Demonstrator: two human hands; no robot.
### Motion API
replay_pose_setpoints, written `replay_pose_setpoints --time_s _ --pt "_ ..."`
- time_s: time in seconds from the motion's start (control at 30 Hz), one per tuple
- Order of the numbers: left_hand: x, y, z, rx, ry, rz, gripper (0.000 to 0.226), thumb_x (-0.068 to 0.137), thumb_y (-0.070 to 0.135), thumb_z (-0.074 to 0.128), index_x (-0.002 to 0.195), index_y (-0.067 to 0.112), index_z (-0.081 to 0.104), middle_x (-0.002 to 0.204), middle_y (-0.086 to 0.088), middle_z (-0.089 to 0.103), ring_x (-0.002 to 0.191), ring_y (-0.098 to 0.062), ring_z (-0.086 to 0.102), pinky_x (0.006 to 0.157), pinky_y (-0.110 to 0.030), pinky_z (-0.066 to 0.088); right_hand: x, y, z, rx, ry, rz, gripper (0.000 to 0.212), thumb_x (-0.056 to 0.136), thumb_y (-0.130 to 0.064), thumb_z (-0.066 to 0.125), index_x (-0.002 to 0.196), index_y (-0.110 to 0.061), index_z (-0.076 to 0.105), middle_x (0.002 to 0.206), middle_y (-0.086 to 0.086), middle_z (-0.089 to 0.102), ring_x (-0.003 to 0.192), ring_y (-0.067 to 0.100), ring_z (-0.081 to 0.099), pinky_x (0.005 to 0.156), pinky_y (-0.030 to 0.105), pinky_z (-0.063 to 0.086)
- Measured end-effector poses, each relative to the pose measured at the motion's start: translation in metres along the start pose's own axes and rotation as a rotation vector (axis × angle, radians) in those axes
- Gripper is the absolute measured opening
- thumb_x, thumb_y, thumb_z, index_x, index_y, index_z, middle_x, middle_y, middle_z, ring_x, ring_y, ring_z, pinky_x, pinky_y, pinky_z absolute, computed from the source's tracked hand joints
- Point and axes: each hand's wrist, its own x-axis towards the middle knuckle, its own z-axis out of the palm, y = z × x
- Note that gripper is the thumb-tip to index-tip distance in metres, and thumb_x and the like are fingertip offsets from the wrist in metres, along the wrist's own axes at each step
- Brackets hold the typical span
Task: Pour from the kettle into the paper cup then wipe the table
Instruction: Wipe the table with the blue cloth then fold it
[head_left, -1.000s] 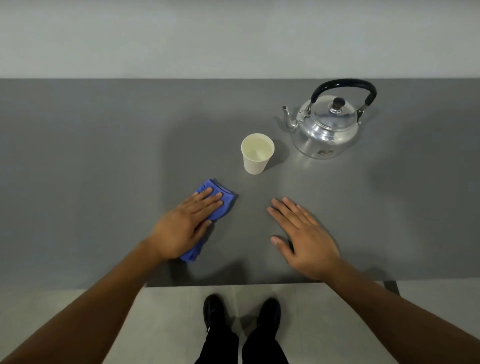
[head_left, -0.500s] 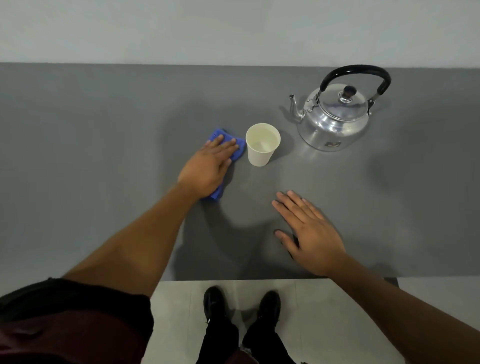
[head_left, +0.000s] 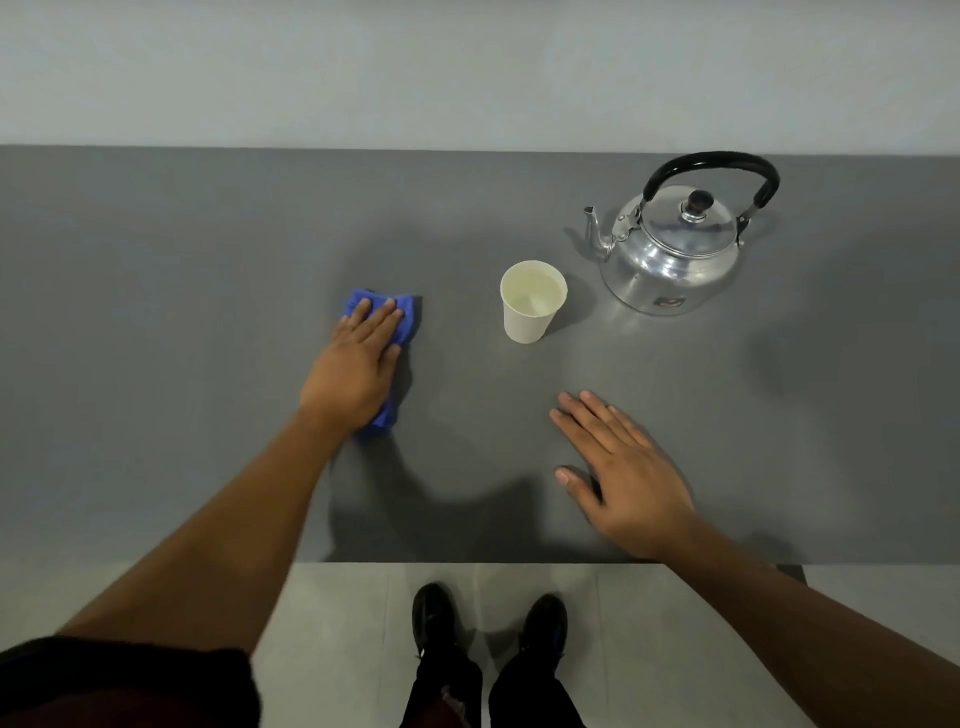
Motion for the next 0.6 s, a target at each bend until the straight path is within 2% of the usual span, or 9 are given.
replay_pose_setpoints --time_s 0.13,0.27,0.37,0.43,0.5,0.6 --pt "-0.011 0.048 0.028 -0.014 -0.019 0.030 0.052 0.110 0.028 0.040 0.159 0.014 0.032 0.168 -0.001 0.028 0.159 -0.023 0.013 0.130 -0.037 0.006 0.000 -0.001 0.001 -0.015 0.017 0.001 0.064 0.104 -0.054 0.034 0.161 -0.028 0.018 0.170 -0.012 0.012 0.157 0.007 0.001 0.126 0.038 0.016" --pt "-0.074 0.063 0.035 -0.003 -0.180 0.322 0.054 0.109 0.033 0.037 0.161 0.021 0.028 0.169 0.006 0.021 0.160 -0.016 0.006 0.130 -0.037 0.006 0.001 0.000 0.002 -0.025 0.008 0.003 0.065 0.104 -0.054 0.034 0.161 -0.028 0.019 0.170 -0.011 0.013 0.157 0.007 0.001 0.126 0.038 0.015" --pt "-0.117 0.030 0.015 0.022 -0.242 0.446 0.053 0.108 0.035 0.039 0.159 0.020 0.033 0.168 0.007 0.027 0.159 -0.013 0.013 0.130 -0.032 0.009 0.001 0.000 0.001 -0.032 0.000 -0.002 0.065 0.104 -0.054 0.032 0.162 -0.027 0.017 0.171 -0.011 0.011 0.157 0.007 -0.001 0.127 0.039 0.016" --pt "-0.127 -0.003 -0.006 0.012 -0.228 0.399 0.053 0.107 0.034 0.041 0.157 0.019 0.038 0.166 0.006 0.032 0.158 -0.014 0.017 0.129 -0.032 0.011 0.001 -0.001 0.001 -0.032 0.003 -0.001 0.065 0.105 -0.054 0.032 0.162 -0.026 0.018 0.170 -0.011 0.011 0.157 0.007 -0.001 0.127 0.039 0.014" --pt "-0.121 -0.025 -0.021 0.011 -0.201 0.282 0.054 0.105 0.035 0.039 0.156 0.017 0.040 0.165 0.005 0.034 0.158 -0.018 0.019 0.129 -0.035 0.013 0.001 -0.002 0.000 -0.029 0.008 0.005 0.064 0.105 -0.053 0.034 0.161 -0.026 0.020 0.170 -0.011 0.012 0.157 0.007 -0.001 0.127 0.038 0.013" --pt "-0.091 -0.017 -0.014 -0.007 -0.083 0.105 0.053 0.104 0.028 0.040 0.151 0.004 0.045 0.161 -0.009 0.040 0.155 -0.034 0.027 0.128 -0.046 0.019 0.001 -0.003 0.000 -0.034 0.018 -0.001 0.064 0.104 -0.052 0.035 0.161 -0.025 0.021 0.170 -0.010 0.014 0.157 0.007 0.000 0.127 0.037 0.013"
